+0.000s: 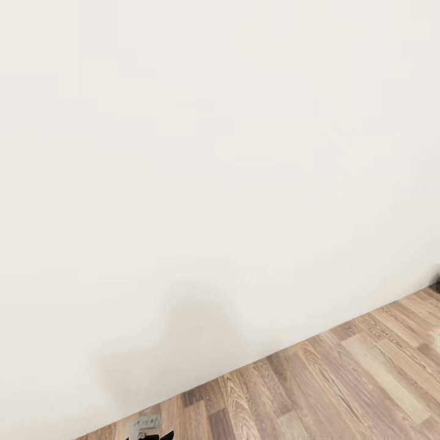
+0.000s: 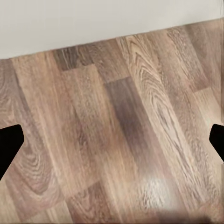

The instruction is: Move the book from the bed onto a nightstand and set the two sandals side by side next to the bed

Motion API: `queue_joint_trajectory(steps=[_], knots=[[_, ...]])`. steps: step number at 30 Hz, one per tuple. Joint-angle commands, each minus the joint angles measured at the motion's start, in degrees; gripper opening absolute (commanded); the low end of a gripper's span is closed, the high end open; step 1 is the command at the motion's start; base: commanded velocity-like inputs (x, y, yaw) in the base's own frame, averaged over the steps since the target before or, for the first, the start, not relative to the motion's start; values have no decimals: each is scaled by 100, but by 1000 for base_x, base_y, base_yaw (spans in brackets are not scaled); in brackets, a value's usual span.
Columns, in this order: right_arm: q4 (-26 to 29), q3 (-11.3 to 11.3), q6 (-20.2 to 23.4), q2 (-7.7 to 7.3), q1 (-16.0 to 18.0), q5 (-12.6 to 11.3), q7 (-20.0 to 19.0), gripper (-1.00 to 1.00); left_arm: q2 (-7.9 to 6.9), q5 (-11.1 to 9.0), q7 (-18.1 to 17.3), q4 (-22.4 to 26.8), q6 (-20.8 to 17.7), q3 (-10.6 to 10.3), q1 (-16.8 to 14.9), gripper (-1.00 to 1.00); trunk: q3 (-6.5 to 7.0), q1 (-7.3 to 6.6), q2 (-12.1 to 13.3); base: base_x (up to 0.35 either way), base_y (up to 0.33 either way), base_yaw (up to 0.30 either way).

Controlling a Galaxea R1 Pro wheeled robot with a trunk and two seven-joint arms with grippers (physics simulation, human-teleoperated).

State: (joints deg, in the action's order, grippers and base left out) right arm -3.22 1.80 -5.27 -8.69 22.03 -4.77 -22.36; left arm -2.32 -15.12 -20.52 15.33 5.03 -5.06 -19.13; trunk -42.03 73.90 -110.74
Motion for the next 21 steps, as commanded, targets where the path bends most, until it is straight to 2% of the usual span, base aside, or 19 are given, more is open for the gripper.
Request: queue_joint_trajectory(steps=[1, 21], knots=[[-28, 14, -28, -1, 12, -50, -32, 100, -6, -53, -5, -6, 24, -48, -3, 100, -5, -1, -3, 0, 0, -300], [-28, 14, -29, -1, 12, -50, -25, 100, -6, -53, -5, -4, 24, -48, -3, 100, -5, -1, -3, 1, 0, -300]])
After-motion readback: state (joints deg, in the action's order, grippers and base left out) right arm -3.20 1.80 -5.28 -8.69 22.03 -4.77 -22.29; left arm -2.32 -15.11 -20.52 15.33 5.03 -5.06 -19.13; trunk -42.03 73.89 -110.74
